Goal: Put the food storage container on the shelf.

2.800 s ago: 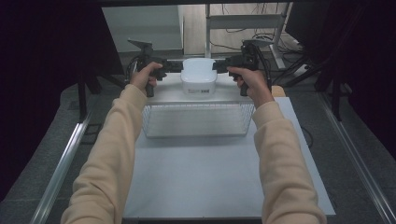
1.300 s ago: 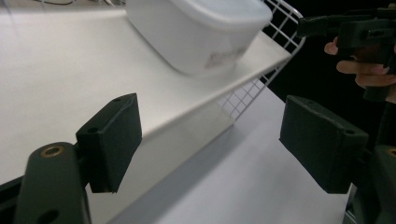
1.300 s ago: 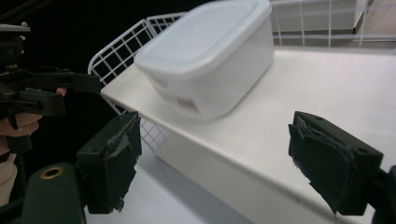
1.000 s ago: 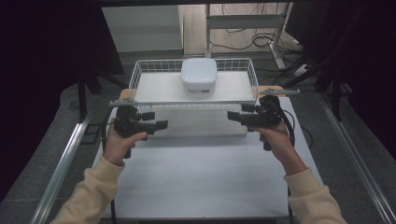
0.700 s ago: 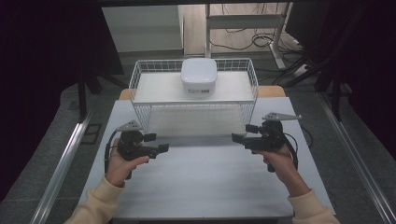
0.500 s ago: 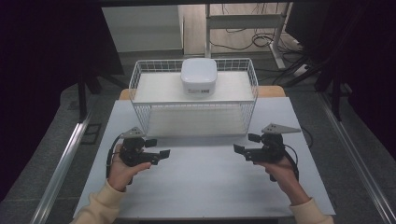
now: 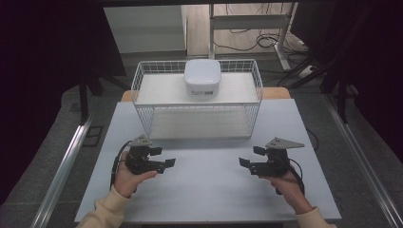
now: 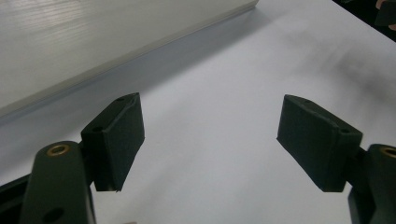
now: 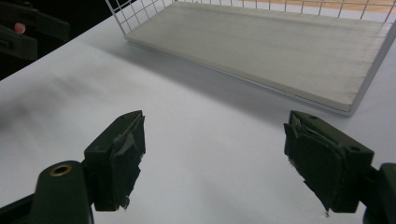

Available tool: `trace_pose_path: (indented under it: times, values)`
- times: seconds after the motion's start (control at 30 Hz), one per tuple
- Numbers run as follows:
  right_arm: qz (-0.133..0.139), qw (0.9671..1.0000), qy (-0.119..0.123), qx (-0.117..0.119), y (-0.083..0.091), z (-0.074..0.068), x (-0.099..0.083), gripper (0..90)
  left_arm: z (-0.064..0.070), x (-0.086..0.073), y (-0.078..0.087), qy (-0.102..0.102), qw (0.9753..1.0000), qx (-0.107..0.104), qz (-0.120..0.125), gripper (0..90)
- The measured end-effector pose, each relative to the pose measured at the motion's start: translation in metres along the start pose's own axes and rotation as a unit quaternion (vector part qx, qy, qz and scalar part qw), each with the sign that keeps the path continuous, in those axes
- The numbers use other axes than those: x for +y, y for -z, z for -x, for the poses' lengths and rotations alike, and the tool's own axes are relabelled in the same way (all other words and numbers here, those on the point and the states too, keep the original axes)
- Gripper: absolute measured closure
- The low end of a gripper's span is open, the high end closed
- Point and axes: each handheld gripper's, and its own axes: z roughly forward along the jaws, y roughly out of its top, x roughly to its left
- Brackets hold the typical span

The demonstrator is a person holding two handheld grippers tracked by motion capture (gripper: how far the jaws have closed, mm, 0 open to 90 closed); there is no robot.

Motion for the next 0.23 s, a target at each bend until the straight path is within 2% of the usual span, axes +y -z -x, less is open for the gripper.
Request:
trace_pose_path:
  times: [0.23]
  values:
    - [0.006,0.9999,0.003,-0.008,0.0001,0.0019,-0.0013,18.9,-0.0018,-0.0014,0.0008,0.001,1.0,0.008,0.0,22.2]
